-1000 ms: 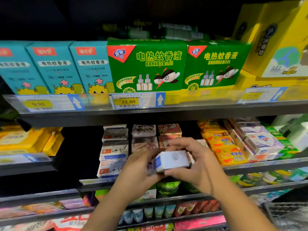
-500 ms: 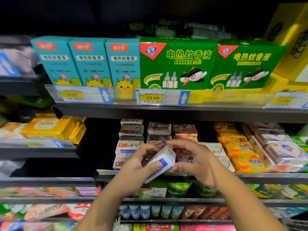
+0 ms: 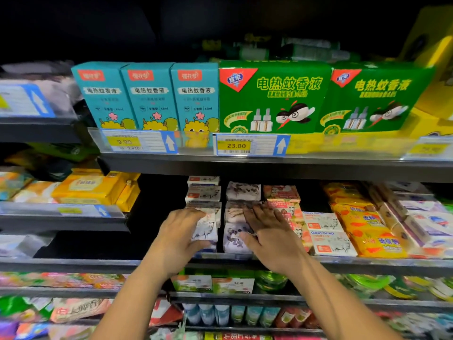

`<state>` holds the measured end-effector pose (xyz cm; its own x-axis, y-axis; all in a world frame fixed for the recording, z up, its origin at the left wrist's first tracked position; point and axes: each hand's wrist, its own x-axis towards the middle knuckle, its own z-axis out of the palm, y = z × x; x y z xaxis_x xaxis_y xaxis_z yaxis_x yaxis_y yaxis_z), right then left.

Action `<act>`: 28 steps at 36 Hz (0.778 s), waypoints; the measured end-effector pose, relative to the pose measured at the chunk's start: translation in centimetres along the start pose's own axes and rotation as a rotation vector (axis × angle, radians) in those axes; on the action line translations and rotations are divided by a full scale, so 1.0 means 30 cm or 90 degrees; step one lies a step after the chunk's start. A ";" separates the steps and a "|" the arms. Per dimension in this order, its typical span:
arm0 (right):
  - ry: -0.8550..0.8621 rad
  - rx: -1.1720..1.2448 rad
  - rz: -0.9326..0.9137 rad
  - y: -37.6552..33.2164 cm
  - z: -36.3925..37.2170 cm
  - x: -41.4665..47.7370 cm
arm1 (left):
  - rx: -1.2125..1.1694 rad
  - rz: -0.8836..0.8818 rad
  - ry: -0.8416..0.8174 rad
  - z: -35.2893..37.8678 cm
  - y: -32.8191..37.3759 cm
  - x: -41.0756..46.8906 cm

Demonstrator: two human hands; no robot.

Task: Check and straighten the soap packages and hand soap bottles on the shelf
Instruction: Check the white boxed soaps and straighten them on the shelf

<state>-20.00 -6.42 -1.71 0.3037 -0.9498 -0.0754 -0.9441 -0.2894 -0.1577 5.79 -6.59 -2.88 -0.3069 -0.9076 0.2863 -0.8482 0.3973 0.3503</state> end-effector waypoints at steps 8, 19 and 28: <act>-0.007 0.002 0.001 0.001 0.001 -0.002 | -0.014 0.023 -0.003 0.051 -0.020 -0.036; -0.017 0.048 -0.013 0.009 -0.006 -0.012 | 0.049 -0.032 0.008 0.063 -0.020 -0.034; 0.030 0.348 0.079 0.276 -0.105 -0.089 | 0.169 -0.083 0.061 0.039 0.205 0.109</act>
<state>-29.03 -6.66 0.30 0.1762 -0.9808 -0.0837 -0.7649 -0.0829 -0.6388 -0.93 -7.28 -0.82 -0.1567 -0.9268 0.3414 -0.9646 0.2178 0.1486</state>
